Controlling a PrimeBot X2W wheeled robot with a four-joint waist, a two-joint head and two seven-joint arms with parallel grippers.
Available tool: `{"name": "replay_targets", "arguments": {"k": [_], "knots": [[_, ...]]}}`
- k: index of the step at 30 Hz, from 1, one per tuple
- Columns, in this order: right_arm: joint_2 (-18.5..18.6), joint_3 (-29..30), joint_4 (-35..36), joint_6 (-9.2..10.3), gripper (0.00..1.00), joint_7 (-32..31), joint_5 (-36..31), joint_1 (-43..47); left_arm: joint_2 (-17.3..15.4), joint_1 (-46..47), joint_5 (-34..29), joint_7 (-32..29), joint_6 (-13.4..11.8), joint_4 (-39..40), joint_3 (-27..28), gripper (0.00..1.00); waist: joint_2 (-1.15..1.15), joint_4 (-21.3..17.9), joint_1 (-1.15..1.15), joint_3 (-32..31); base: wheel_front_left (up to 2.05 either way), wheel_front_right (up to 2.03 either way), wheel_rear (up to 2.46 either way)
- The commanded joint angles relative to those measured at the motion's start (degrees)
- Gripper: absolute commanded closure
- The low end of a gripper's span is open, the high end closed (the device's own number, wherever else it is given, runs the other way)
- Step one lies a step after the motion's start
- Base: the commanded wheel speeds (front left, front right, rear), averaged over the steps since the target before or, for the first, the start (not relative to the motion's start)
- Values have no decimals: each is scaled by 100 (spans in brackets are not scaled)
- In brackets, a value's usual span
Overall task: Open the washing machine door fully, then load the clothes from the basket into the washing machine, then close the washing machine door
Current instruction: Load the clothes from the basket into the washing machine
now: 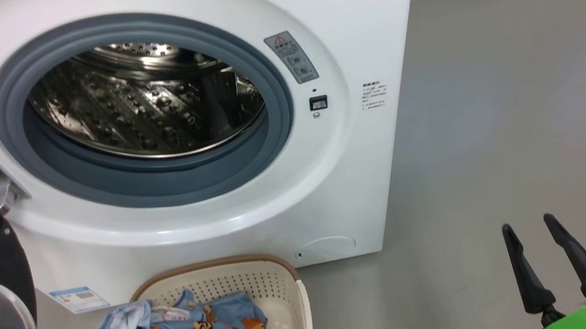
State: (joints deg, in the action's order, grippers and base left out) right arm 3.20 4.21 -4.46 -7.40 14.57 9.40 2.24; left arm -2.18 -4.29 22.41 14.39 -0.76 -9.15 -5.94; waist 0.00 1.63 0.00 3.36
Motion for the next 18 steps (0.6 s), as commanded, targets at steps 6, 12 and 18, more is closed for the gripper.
{"name": "replay_targets", "arguments": {"k": [6,12,18], "knots": [[-4,-117,149,-9,0,43,-152,95,-70,-110,-186,61,-17,540,226,100,0,-118,0,-218,0,0,0],[-20,-100,162,-9,0,43,-181,163,-70,-221,-300,61,-34,869,226,100,0,-142,0,-301,0,0,0],[-25,-96,150,-9,0,43,-222,239,-70,-319,-394,61,-13,1042,204,100,0,-126,0,-374,0,0,0]]}}
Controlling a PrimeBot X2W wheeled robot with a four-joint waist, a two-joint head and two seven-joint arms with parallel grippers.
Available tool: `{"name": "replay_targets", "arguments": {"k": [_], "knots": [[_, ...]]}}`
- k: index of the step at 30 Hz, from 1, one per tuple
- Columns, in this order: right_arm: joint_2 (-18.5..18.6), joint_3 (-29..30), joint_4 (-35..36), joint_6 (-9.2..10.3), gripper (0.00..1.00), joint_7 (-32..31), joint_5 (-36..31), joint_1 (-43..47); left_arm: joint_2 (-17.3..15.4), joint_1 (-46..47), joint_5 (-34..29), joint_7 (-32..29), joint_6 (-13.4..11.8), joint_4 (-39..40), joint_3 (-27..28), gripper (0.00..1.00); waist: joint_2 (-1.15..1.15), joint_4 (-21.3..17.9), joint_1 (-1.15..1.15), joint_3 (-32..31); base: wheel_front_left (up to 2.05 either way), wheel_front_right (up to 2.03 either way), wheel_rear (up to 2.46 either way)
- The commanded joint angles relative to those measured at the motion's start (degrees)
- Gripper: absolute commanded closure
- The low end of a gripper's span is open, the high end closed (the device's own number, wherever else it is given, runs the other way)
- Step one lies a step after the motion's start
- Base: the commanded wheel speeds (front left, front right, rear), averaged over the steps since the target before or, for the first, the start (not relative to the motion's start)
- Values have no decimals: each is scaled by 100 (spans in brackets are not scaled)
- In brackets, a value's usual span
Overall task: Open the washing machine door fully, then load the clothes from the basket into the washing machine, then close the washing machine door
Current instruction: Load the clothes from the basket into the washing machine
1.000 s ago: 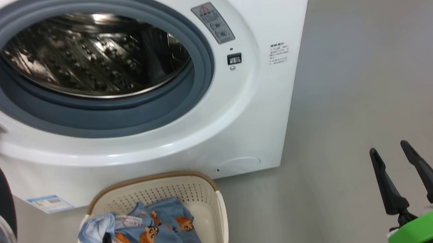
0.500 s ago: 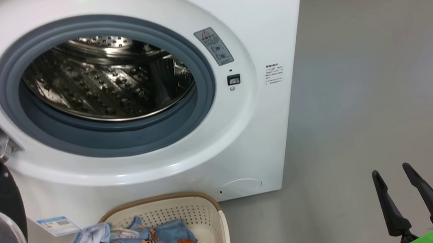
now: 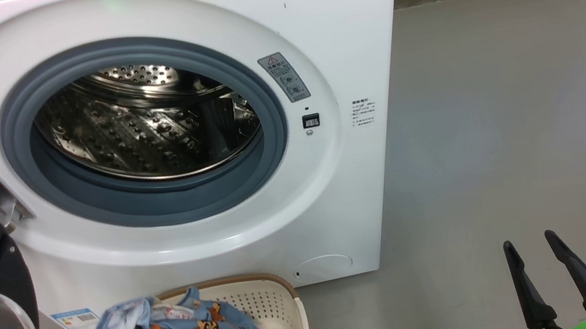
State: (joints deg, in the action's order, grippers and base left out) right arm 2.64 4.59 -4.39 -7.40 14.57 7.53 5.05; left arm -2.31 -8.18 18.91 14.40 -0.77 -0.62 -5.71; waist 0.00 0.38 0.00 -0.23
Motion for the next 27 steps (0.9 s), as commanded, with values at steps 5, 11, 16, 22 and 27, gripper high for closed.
{"name": "replay_targets", "arguments": {"k": [5,11,16,22,27], "knots": [[29,-145,149,-9,0,43,-52,-17,-57,7,-56,60,-11,236,194,100,0,-24,0,-26,0,0,0],[28,-195,160,-9,0,43,-59,-22,-57,-11,-49,60,8,255,179,100,0,-77,0,19,0,0,0],[26,-232,162,-9,0,43,-34,-51,-57,10,-21,60,5,253,175,100,0,-177,0,131,0,0,0],[25,-306,177,-9,0,43,74,-243,-57,342,5,60,16,178,233,100,0,-374,0,427,0,0,0],[24,-404,164,-9,0,43,256,-445,-82,730,15,60,40,51,431,100,0,-641,0,723,0,0,0]]}}
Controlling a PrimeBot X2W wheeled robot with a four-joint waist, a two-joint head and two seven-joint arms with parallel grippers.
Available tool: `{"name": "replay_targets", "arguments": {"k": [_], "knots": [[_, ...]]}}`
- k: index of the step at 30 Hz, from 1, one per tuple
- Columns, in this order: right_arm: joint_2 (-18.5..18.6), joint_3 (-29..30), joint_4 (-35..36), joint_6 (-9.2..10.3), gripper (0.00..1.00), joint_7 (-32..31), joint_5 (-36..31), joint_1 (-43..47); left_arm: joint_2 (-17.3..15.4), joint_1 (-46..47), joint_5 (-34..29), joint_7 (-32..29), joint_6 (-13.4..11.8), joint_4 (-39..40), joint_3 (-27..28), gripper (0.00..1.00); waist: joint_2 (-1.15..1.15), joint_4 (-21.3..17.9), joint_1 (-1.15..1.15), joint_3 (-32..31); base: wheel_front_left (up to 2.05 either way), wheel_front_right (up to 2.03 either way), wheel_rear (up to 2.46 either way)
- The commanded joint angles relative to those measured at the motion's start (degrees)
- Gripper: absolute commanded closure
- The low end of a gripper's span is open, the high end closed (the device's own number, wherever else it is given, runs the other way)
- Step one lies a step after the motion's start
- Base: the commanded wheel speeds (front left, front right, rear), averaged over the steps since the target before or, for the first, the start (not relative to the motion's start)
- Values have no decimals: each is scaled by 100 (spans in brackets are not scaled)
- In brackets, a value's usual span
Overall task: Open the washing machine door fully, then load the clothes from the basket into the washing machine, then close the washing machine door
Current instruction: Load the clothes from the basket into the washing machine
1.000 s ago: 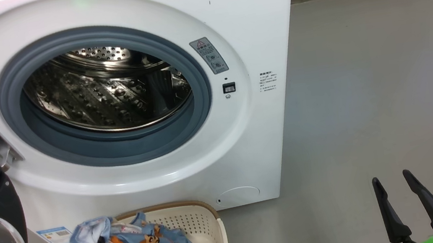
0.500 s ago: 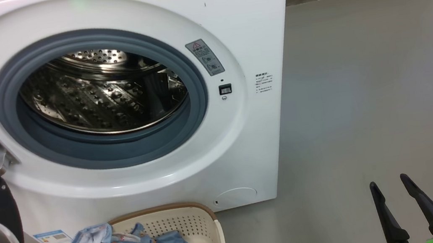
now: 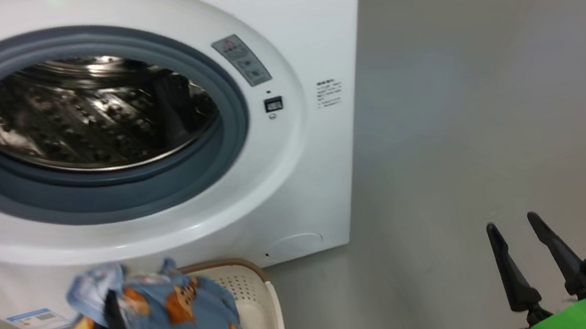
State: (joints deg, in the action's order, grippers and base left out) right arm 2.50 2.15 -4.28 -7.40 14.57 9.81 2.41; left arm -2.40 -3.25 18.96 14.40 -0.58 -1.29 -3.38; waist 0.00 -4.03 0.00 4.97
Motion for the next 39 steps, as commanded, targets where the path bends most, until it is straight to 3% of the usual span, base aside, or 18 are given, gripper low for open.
{"name": "replay_targets", "arguments": {"k": [1,14,23,33,39], "knots": [[39,-181,160,-9,0,43,64,-225,-97,339,10,60,25,105,243,100,0,-259,0,275,0,0,0],[38,-562,130,-9,0,43,593,-800,-896,2444,-97,-152,-106,-387,769,100,0,-1100,0,1283,0,0,0],[38,-855,151,-9,0,43,707,-1185,-1481,3945,-235,-127,-62,-1893,879,100,0,-1576,0,1861,0,0,0],[38,-1135,189,-9,0,43,674,-1494,-1886,5470,-384,18,-7,-3455,876,100,0,-1783,0,2743,0,0,0],[38,-1270,176,-9,0,43,706,-1651,-2096,6438,-529,54,-62,-3933,865,100,0,-1840,0,3229,0,0,0]]}}
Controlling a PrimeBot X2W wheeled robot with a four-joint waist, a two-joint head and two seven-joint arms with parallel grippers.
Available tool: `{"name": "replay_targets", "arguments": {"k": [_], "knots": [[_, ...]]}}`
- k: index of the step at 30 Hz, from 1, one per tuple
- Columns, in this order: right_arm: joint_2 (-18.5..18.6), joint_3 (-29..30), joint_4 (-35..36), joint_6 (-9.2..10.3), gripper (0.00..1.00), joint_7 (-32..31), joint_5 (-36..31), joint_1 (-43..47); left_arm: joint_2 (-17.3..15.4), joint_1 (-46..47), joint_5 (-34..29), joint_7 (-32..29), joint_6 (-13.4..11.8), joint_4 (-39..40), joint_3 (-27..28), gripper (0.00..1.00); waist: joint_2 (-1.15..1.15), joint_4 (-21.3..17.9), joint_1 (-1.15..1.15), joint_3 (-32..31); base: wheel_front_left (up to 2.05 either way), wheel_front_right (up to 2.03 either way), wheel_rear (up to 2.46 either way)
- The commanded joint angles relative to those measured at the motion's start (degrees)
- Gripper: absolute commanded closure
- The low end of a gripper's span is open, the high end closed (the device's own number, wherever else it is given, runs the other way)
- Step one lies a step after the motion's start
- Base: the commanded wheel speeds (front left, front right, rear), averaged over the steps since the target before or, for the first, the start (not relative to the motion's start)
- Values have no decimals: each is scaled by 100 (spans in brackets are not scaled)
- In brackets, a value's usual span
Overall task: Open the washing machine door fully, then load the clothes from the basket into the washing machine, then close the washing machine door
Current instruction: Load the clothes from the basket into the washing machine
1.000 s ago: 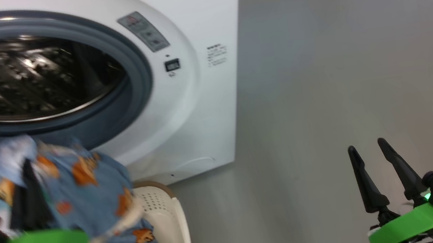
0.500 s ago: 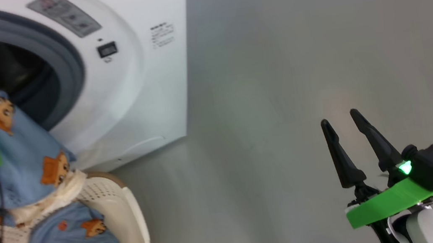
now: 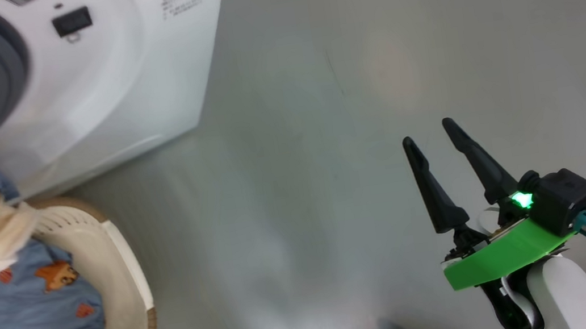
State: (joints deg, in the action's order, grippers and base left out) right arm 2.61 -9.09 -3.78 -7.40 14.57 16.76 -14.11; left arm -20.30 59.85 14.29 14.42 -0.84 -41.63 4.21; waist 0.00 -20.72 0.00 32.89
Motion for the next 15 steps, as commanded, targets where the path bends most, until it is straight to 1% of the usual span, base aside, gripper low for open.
{"name": "replay_targets", "arguments": {"k": [1,4,10,15], "knots": [[27,-171,119,-9,0,43,20,-8,-329,260,-80,53,-31,64,102,100,0,-171,0,490,0,0,0],[27,-259,87,-9,0,43,3,-36,-437,691,-235,56,-16,26,47,100,0,-172,0,660,0,0,0],[27,-317,75,-9,0,43,-40,-87,-531,1188,-458,57,-48,-40,-40,100,0,-169,0,870,0,0,0],[27,-390,41,-9,0,43,4,-125,-534,1603,-581,57,-74,-142,-127,100,0,-147,0,997,0,0,0]]}}
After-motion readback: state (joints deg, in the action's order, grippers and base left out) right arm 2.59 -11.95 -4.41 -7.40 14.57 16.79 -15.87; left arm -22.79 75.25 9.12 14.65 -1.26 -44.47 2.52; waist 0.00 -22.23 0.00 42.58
